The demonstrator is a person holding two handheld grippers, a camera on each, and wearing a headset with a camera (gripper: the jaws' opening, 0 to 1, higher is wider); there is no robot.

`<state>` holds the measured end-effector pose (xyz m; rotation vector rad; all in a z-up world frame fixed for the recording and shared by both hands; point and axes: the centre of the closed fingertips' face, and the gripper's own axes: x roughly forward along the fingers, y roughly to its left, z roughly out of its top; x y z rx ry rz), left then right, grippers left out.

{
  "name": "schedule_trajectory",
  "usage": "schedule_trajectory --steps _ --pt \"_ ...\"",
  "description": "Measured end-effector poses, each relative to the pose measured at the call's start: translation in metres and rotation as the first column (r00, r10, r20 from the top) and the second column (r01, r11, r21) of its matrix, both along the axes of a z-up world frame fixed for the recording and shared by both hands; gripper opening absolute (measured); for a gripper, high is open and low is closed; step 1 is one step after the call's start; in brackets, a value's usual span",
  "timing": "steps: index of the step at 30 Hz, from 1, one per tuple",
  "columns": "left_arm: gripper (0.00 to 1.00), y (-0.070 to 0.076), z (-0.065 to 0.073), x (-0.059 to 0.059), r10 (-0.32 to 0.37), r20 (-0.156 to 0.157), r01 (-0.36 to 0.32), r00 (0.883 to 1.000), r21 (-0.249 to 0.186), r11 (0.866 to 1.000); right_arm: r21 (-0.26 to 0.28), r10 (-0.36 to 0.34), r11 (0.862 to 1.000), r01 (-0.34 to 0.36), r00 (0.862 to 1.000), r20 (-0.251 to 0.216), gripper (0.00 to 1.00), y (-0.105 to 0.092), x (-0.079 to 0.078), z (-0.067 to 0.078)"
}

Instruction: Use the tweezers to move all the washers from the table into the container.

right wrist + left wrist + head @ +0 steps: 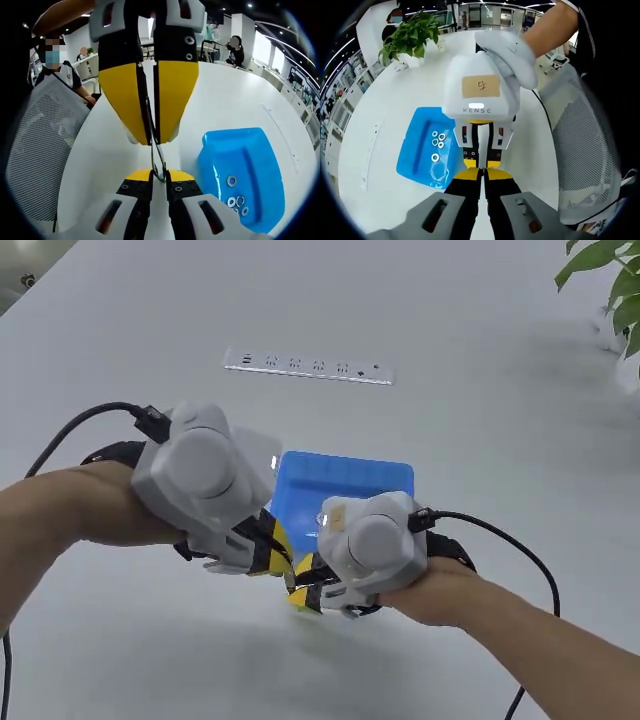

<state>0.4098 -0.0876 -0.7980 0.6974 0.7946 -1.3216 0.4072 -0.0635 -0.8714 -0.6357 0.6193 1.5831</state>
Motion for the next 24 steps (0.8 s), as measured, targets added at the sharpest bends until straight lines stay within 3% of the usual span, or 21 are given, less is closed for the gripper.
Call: schedule_trajectory --steps 24 --pt "0.06 -0.0034 0.0054 -0.0034 -0.006 0.004 0.006 1.000 -0.008 1.000 0.007 0.025 1.000 -0.025 1.000 0.012 0.09 -0.0016 -0.0051 0.0045"
